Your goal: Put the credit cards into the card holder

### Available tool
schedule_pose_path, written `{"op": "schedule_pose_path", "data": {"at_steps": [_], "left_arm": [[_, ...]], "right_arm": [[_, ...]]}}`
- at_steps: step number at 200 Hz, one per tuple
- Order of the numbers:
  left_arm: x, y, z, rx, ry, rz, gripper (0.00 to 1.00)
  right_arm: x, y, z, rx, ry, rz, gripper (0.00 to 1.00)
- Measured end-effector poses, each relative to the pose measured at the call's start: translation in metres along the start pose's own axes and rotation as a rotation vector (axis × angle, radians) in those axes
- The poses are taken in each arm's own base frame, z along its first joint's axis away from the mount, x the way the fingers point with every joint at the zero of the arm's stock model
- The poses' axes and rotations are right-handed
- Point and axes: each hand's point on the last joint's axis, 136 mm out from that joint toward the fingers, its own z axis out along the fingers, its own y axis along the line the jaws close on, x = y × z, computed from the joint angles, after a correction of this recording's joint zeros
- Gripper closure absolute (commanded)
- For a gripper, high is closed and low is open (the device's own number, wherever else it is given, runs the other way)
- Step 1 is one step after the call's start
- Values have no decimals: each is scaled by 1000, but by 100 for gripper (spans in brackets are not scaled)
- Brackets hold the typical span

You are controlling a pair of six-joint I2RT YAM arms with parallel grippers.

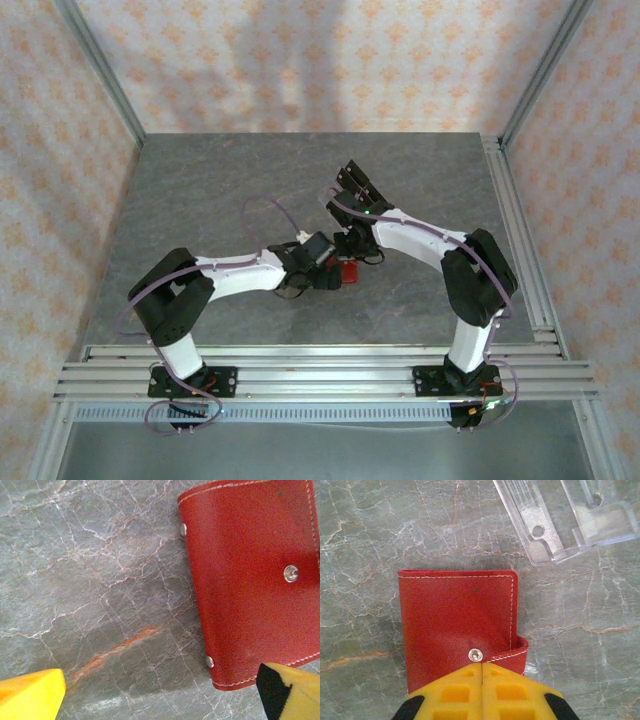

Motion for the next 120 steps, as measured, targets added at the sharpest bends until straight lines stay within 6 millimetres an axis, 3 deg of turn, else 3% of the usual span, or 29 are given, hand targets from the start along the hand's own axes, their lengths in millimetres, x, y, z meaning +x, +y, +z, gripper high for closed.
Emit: {"op": "schedule_pose_path", "data": {"at_steps": [120], "left_arm": [[1, 3, 8, -21, -18, 1, 0]], "right_arm": [[3, 7, 11, -38, 24, 4, 100]]}}
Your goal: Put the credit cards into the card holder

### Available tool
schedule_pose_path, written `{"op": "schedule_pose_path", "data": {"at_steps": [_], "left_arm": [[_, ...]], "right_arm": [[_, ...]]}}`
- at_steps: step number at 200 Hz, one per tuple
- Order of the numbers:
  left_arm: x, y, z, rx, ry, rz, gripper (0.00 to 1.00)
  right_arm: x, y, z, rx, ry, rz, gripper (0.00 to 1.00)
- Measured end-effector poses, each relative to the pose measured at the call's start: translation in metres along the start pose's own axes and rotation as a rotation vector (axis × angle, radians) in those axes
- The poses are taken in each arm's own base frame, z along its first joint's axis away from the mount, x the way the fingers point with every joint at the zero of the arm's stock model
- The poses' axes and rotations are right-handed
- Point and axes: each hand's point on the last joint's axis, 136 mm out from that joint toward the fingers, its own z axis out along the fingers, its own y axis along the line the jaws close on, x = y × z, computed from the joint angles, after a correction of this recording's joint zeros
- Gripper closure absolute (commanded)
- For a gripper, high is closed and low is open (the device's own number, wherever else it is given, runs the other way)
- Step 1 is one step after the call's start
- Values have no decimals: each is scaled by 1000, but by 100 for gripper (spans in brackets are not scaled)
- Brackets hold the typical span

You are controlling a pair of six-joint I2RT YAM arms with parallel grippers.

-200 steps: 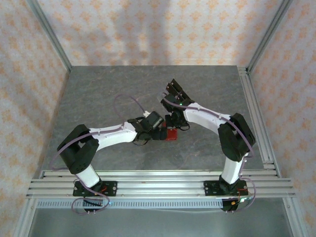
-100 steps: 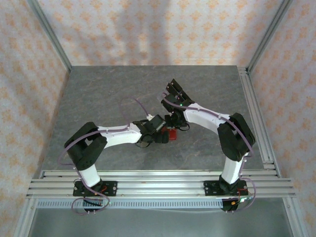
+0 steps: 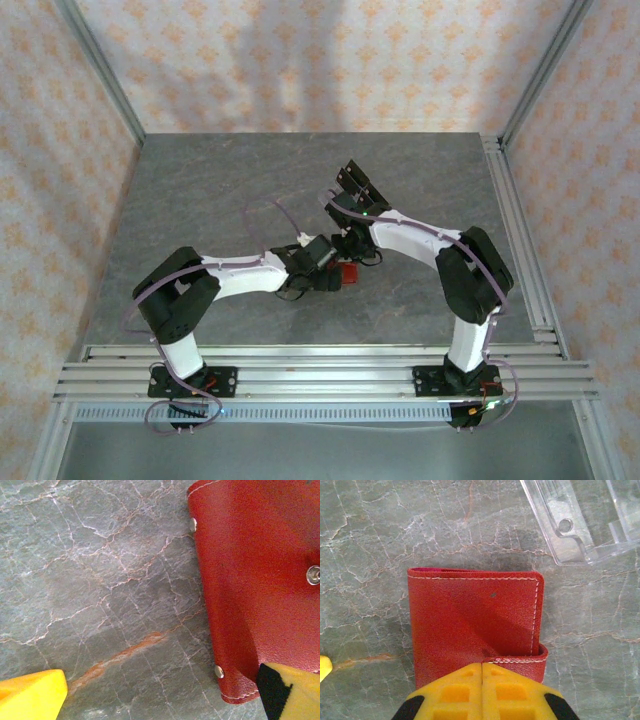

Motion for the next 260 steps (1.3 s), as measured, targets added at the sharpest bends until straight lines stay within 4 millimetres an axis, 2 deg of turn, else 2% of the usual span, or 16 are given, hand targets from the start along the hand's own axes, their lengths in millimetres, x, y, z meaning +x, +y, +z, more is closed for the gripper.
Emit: {"op": "schedule_pose_path", "data": {"at_steps": [114, 260], "left_arm": [[0, 1, 0, -2, -1, -2, 0], [0, 0, 0, -1, -3, -6, 0]], "right_arm": [[7, -3, 13, -1, 16, 11, 100], [4, 0, 4, -18, -4, 19, 100]]}}
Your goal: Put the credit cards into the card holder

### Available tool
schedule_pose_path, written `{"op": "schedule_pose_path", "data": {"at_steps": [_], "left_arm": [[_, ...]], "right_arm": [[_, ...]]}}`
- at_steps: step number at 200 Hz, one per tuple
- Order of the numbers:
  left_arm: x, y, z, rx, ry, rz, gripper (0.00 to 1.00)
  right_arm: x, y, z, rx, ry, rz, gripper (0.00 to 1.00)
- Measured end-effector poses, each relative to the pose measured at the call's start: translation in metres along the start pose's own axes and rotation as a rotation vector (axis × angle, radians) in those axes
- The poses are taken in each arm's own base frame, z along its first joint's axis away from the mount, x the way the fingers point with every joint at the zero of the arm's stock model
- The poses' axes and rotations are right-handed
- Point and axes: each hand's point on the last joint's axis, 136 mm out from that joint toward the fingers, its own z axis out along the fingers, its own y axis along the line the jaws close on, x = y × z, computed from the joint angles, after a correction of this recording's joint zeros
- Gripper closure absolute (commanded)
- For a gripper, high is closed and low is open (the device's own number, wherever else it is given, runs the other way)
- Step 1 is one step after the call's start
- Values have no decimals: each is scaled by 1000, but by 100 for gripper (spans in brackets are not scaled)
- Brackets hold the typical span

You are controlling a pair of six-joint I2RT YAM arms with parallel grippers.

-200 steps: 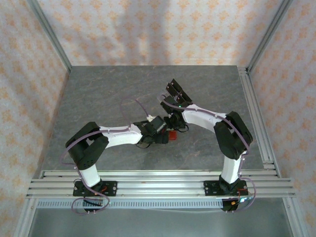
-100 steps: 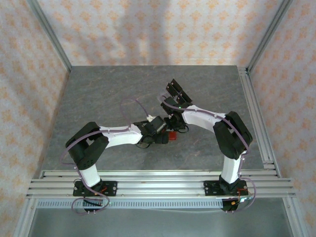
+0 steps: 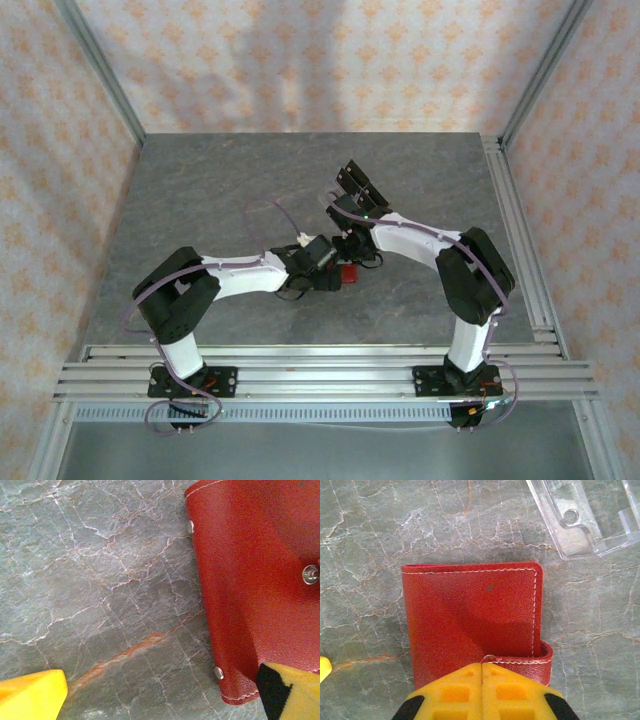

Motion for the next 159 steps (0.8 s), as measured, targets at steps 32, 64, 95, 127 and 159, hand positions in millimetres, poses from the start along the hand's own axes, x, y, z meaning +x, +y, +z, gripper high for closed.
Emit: {"op": "schedule_pose_path", "data": {"at_steps": [32, 64, 95, 127, 159], "left_arm": [[0, 0, 0, 0, 0, 0, 0], [0, 0, 0, 0, 0, 0, 0], [0, 0, 0, 0, 0, 0, 0], [0, 0, 0, 0, 0, 0, 0], [0, 0, 0, 0, 0, 0, 0]], "right_arm": [[1, 1, 0, -7, 5, 7, 100], [1, 2, 3, -11, 9, 10, 100], [1, 2, 7, -10, 13, 11, 100], [0, 3, 8, -11, 10, 10, 100], [-1, 3, 8, -14, 5, 12, 100]]}}
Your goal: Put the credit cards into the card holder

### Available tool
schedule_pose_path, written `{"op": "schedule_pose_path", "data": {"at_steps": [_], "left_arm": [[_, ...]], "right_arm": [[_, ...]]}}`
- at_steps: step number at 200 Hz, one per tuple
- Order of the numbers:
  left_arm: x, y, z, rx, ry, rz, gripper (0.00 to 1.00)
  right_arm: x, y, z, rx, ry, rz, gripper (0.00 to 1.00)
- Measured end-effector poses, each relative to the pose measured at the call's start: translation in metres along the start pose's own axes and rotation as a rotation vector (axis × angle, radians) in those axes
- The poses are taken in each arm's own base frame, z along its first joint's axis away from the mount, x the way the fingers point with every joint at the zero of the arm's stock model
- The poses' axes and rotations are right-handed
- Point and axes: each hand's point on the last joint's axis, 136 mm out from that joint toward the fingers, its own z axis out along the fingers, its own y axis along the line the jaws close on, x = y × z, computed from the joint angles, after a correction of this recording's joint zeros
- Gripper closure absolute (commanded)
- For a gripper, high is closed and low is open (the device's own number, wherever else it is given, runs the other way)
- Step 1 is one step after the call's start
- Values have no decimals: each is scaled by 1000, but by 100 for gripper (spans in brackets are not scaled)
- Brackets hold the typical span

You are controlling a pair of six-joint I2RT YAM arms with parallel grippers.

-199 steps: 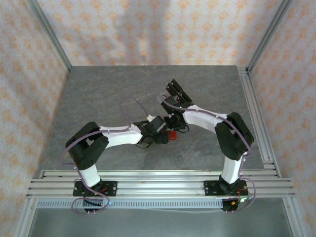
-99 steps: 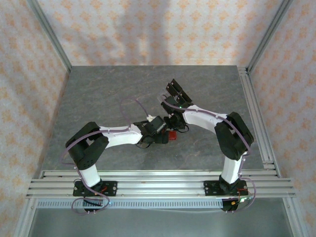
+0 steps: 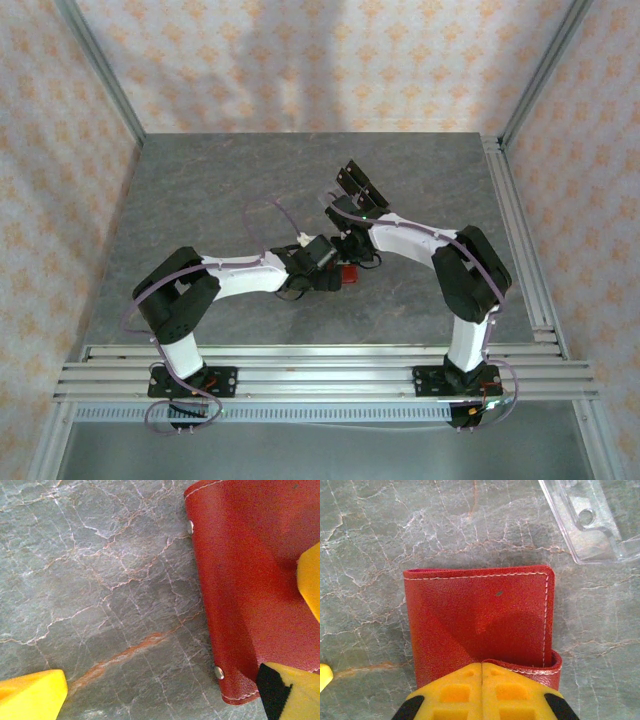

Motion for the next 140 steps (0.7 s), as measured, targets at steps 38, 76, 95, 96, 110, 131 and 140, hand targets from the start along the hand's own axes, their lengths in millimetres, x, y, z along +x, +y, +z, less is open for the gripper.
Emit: {"op": "schedule_pose_path", "data": {"at_steps": [38, 76, 95, 96, 110, 131, 140], "left_arm": [[0, 0, 0, 0, 0, 0, 0], [0, 0, 0, 0, 0, 0, 0], [0, 0, 0, 0, 0, 0, 0], [0, 0, 0, 0, 0, 0, 0], [0, 0, 0, 0, 0, 0, 0], [0, 0, 0, 0, 0, 0, 0], [0, 0, 0, 0, 0, 0, 0]], "right_arm": [[-2, -2, 5, -10, -4, 8, 100], [-2, -1, 8, -25, -7, 13, 100], [-3, -2, 9, -41, -6, 28, 100], [-3, -2, 9, -42, -5, 29, 100], [-3, -3, 10, -59, -1, 45, 100], [-4, -4, 10, -95, 6, 74, 100], [-4, -5, 11, -112, 9, 87, 100]]}}
